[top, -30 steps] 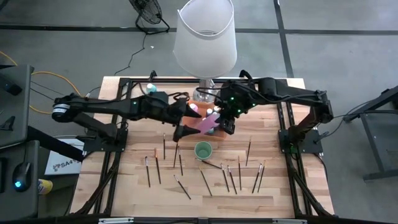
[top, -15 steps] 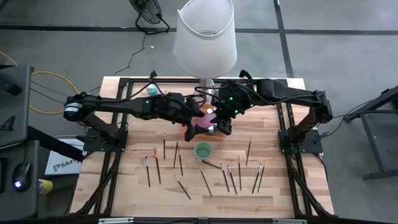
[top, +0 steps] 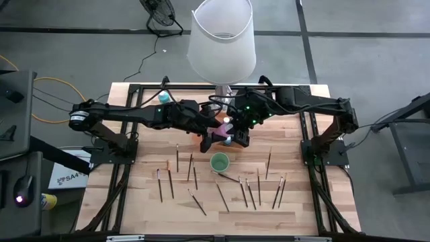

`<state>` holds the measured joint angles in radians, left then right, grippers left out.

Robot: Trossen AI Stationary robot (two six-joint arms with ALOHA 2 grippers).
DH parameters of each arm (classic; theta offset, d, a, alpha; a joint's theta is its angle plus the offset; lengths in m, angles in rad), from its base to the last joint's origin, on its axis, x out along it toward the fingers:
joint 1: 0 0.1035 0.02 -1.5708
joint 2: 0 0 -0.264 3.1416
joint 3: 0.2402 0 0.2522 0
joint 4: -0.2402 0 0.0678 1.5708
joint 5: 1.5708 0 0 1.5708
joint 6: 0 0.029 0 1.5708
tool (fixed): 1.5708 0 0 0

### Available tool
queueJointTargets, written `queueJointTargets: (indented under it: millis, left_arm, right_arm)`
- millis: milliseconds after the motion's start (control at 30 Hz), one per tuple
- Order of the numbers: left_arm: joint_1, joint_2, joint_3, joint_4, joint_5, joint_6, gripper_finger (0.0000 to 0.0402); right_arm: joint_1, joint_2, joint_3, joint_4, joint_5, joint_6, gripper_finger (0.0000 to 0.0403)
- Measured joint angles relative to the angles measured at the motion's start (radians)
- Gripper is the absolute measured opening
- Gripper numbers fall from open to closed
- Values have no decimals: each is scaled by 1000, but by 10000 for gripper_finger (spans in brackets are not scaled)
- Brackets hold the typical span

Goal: Pick & Place Paint Supplies
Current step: Put the big pink paint bottle into the orange bin

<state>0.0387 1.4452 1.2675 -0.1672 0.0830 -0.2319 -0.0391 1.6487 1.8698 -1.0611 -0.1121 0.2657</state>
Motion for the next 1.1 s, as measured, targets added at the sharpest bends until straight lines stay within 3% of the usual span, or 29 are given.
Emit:
queueJointTargets:
  millis: [367, 567, 767, 900, 1100]
  left_arm:
    - [0, 0, -1, -4, 3, 0, 208]
    - [0, -4, -1, -15, -37, -9, 207]
    - [0, -27, -11, -3, -75, 26, 207]
    - [0, -83, -99, 37, -107, 36, 207]
    - [0, -203, -364, 397, -180, 36, 207]
  right_arm:
    - [0, 4, 2, -6, 2, -3, 118]
    - [0, -7, 1, -28, 35, 21, 195]
    - [0, -70, 1, -140, 175, 72, 249]
    - [0, -129, -1, -173, 263, 105, 256]
    - [1, -198, -1, -184, 318, 143, 250]
